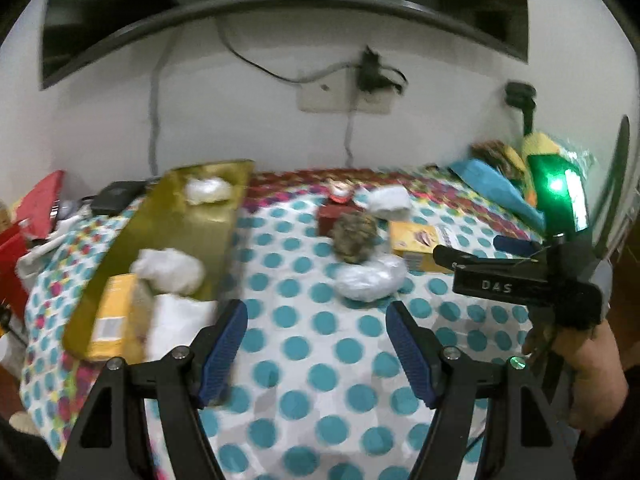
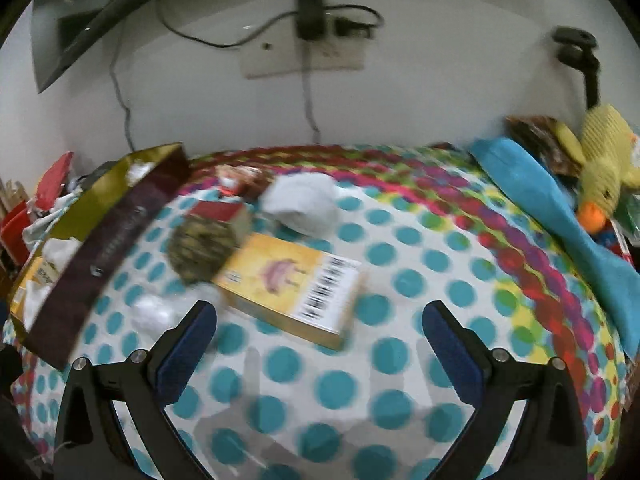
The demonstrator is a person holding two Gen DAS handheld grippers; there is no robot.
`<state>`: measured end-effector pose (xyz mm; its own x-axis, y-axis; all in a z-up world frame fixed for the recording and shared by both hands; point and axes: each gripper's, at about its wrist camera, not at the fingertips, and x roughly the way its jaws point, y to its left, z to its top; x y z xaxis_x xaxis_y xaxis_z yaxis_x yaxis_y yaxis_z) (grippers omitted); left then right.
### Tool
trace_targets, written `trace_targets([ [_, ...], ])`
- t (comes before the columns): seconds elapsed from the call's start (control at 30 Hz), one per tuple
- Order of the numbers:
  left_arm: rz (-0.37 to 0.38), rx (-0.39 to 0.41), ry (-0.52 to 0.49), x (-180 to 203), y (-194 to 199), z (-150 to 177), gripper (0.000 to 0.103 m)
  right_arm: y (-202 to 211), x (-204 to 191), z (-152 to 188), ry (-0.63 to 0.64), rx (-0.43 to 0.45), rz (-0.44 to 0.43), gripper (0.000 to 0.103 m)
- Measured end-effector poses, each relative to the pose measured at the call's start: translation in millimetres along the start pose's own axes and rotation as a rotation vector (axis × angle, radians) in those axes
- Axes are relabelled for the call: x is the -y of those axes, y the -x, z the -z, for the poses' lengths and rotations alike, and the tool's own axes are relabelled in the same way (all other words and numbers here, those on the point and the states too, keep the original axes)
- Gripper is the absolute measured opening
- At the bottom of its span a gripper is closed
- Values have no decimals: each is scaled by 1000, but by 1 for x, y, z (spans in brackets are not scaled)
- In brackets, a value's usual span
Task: Organize objects
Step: 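Grasp a plastic-wrapped bundle with the left gripper while the right gripper moves to the yellow box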
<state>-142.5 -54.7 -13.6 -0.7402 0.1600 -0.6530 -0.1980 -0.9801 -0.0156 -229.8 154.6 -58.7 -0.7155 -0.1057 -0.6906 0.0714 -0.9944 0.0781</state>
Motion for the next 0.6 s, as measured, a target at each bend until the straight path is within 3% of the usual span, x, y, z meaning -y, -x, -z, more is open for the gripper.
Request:
trace_targets([
  [0.1,29,-29,1,12,-21,-6,74,-1,20,5,-26,-18,3,103],
  [0.6,-14,-171,-35,49,-118,-26,74,8,81,17,-247,-26,-83,103],
])
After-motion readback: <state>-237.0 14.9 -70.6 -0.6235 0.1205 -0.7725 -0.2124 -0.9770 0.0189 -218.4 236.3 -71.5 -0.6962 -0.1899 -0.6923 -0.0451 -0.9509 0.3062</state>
